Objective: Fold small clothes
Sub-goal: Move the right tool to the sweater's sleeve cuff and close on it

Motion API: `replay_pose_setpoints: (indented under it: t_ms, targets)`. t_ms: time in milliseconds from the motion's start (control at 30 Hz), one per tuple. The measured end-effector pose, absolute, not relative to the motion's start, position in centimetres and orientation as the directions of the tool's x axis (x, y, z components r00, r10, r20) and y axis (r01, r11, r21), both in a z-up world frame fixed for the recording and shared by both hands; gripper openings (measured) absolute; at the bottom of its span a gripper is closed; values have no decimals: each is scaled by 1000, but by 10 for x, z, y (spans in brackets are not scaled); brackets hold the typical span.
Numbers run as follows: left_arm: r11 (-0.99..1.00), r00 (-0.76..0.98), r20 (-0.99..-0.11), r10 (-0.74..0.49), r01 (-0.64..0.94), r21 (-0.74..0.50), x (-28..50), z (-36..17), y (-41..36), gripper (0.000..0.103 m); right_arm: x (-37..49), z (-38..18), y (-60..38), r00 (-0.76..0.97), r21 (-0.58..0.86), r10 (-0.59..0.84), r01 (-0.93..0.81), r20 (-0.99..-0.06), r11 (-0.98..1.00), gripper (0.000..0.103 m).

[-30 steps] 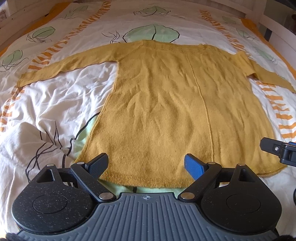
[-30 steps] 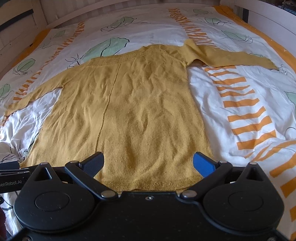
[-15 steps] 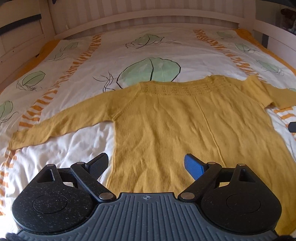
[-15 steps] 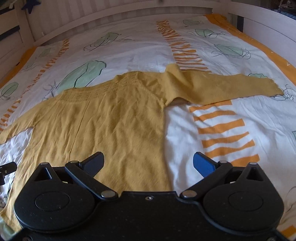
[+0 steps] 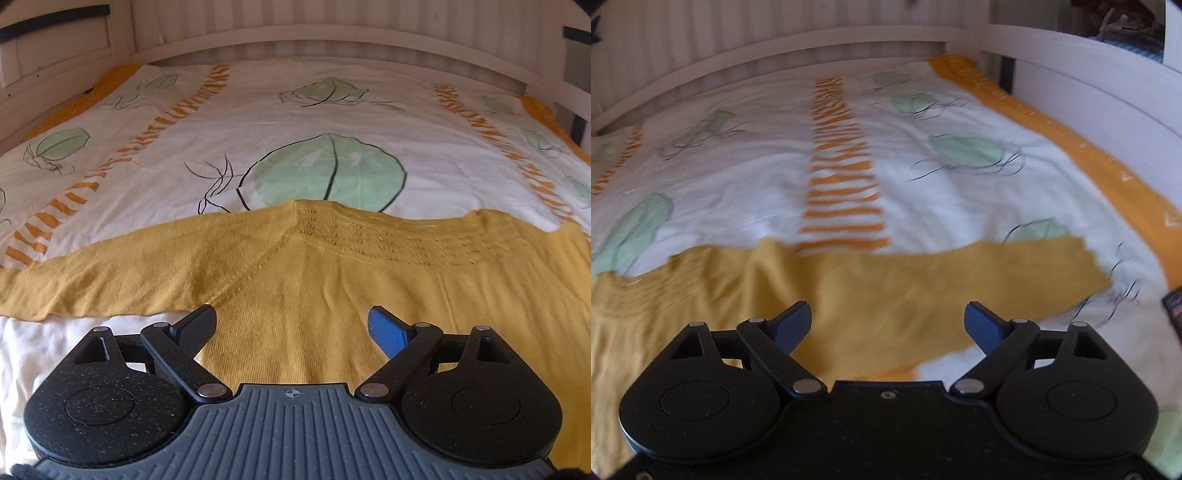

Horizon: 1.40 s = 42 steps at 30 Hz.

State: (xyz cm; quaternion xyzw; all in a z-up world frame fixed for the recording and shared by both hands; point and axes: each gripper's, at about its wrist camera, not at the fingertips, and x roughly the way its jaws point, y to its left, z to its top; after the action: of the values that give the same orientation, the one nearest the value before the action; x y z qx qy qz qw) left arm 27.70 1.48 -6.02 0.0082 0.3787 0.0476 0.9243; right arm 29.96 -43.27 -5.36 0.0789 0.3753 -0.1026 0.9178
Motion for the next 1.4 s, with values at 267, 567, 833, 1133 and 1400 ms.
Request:
replay_pose_setpoints:
  t_ms: [267,567,833,1133,1400]
  targets:
    - [996,692,-718,74,-84,21,303,-93,11,89,343,-58,-520,673,214,-73,333,-736,918,84]
    - [997,726,-684,69,-81,14,293,-120,5,95,356,-69,-582,606,161,-148,425,-782,891,84]
    - [996,743,-666,66,-90,-2,294,-129,6,103,347,-97,-613,554,154,-176,497,-813,854,84]
    - [995,744,-663,77,-94,10,294,-132,4,103,342,-119,-617,526,163,-159,514,-836,842,49]
    - [996,743,-664,79,-93,13,294,-133,5,103,334,-64,-604,597,157,-194,483,-778,862,12]
